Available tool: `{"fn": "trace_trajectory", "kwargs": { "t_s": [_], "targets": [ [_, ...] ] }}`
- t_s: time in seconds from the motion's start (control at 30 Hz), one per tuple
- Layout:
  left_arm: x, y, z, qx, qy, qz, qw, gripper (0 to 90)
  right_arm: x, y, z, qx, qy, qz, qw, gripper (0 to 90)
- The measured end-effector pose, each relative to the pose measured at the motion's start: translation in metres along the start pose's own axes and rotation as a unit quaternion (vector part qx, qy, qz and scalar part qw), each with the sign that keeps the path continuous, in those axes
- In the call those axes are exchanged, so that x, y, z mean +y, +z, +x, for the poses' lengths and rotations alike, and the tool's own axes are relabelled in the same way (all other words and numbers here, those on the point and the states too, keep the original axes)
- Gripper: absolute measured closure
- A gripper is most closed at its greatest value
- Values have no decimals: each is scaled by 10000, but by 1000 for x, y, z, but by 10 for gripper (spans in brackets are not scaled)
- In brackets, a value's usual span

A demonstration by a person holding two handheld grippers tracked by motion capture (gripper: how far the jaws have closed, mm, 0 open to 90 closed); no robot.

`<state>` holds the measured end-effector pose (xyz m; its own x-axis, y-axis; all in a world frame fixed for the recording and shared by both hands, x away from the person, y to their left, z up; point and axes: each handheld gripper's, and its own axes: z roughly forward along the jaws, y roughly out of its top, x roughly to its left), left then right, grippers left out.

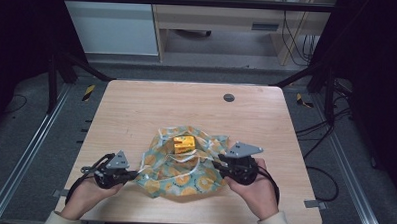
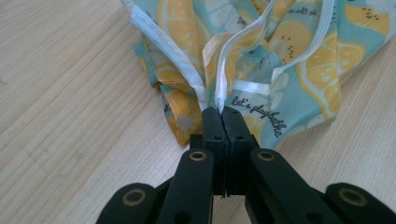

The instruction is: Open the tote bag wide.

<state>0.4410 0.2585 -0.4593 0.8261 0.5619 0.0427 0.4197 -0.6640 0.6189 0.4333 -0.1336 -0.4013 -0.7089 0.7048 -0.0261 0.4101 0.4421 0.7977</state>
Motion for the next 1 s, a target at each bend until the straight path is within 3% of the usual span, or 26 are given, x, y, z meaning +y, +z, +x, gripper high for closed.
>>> {"fn": "trace_trajectory", "kwargs": {
  "t_s": [0.03, 0.1, 0.23, 0.63, 0.73, 0.77, 0.83, 1.0],
  "targets": [
    [-1, -2, 1, 16, 32, 32, 10000, 896, 11, 6, -5, -66, -29, -19, 10000, 660],
    [-2, -2, 2, 29, -9, -7, 10000, 896, 14, 8, -7, -80, -51, -10, 10000, 654],
    [-4, -5, 4, 78, -26, -16, 10000, 895, 24, 29, -12, -161, -162, 132, 9997, 598],
    [-9, -10, 12, 203, -97, -39, 9997, 895, 20, 50, -18, -207, -116, 458, 9987, 520],
    [-10, -10, 14, 221, -125, -38, 9997, 894, 19, 52, -19, -193, -91, 519, 9984, 544],
    [-10, -10, 14, 222, -134, -49, 9997, 893, 18, 55, -20, -126, -97, 565, 9983, 647],
    [-9, -10, 13, 231, -123, -97, 9996, 891, 18, 57, -22, -113, -65, 585, 9982, 741],
    [-3, -11, 12, 288, -91, -253, 9992, 885, 21, 61, -33, -162, 133, 394, 9990, 889]
  ]
}}
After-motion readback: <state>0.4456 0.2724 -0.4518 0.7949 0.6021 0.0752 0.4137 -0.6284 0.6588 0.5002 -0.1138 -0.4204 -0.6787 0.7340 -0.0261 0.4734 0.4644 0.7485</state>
